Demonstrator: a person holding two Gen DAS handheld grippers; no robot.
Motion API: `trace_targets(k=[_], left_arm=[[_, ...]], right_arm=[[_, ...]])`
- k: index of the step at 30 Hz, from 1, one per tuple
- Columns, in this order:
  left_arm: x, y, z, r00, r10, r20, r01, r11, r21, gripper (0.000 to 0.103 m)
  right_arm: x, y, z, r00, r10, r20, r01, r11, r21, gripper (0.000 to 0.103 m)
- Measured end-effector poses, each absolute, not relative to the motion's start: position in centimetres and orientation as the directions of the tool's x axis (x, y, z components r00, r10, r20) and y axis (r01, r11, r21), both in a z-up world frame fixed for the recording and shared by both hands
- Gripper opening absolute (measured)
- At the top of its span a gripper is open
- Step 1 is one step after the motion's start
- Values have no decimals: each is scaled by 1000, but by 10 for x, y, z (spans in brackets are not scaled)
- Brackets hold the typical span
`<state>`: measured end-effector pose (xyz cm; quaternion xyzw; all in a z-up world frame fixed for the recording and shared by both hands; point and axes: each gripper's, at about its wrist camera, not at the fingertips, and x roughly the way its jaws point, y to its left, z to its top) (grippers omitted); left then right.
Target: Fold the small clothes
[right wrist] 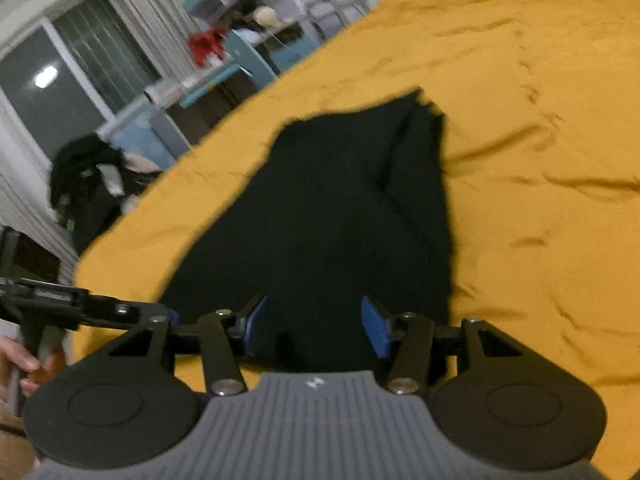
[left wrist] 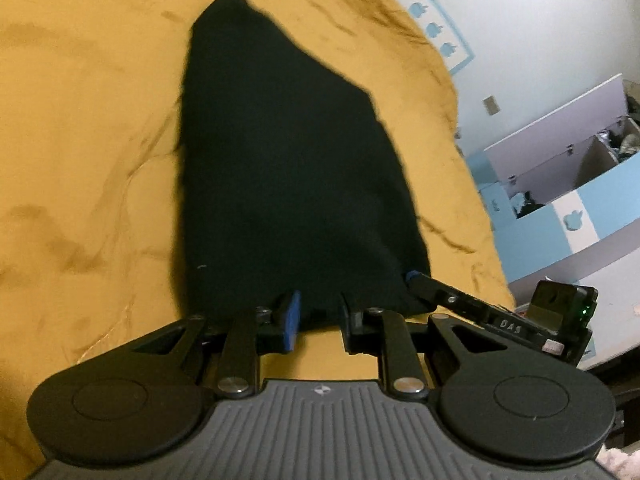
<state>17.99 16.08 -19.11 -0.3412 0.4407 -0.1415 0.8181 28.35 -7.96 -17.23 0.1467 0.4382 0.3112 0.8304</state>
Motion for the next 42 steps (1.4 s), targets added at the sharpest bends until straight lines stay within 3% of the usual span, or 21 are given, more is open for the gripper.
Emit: trace_targets(k=[4, 8, 10, 16, 24, 28, 35, 42], left_arm=[[181, 168, -197, 558, -545, -626, -76, 717, -693, 23], [199, 187, -161, 600, -596, -533, 2, 668, -744, 27], [223, 199, -142, 631, -583, -512, 42, 685, -728, 32], [313, 231, -138, 703, -517, -489, 68, 733, -677, 32], [405, 272, -193, 752, -318, -577, -137, 781, -609, 32], [424, 295, -210, 738, -316, -596, -238, 705, -668, 23], [363, 271, -158, 759, -351, -549, -75, 789, -609, 28], [262, 226, -113, 750, -381, -541, -17, 805, -592, 38]], right_arm=[[295, -96, -183, 387, 681, -622, -363, 733, 575, 43], [317, -103, -154, 423, 757, -499, -387, 648, 655, 48], [342, -93, -144, 452, 750, -483, -423, 657, 625, 52], [423, -55, -151, 519, 682, -515, -438, 730, 525, 52], [494, -36, -192, 513, 647, -564, -327, 755, 568, 52], [501, -33, -196, 515, 636, -575, -330, 766, 552, 51], [457, -46, -158, 562, 663, -494, -364, 735, 572, 53], [379, -55, -136, 532, 686, -495, -418, 722, 552, 53]])
